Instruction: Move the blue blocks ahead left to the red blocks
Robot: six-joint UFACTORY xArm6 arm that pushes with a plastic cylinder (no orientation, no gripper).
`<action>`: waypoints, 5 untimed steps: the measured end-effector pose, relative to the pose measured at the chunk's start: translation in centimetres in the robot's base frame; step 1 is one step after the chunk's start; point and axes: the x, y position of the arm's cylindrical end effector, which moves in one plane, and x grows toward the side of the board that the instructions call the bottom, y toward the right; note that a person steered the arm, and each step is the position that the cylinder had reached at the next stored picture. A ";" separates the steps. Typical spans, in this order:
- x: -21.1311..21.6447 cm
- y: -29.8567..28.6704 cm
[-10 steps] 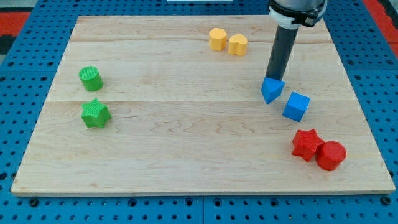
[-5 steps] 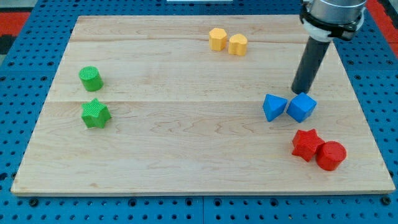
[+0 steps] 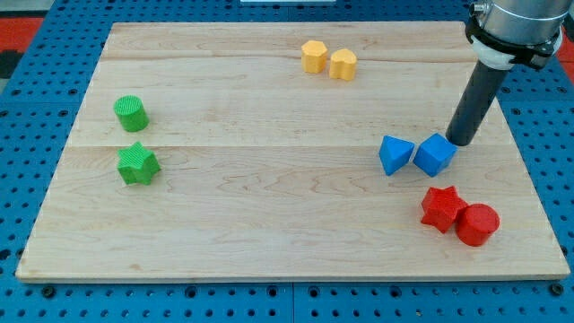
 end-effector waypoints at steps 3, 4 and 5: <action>0.3 -1.1; 1.0 -1.2; 1.2 -1.7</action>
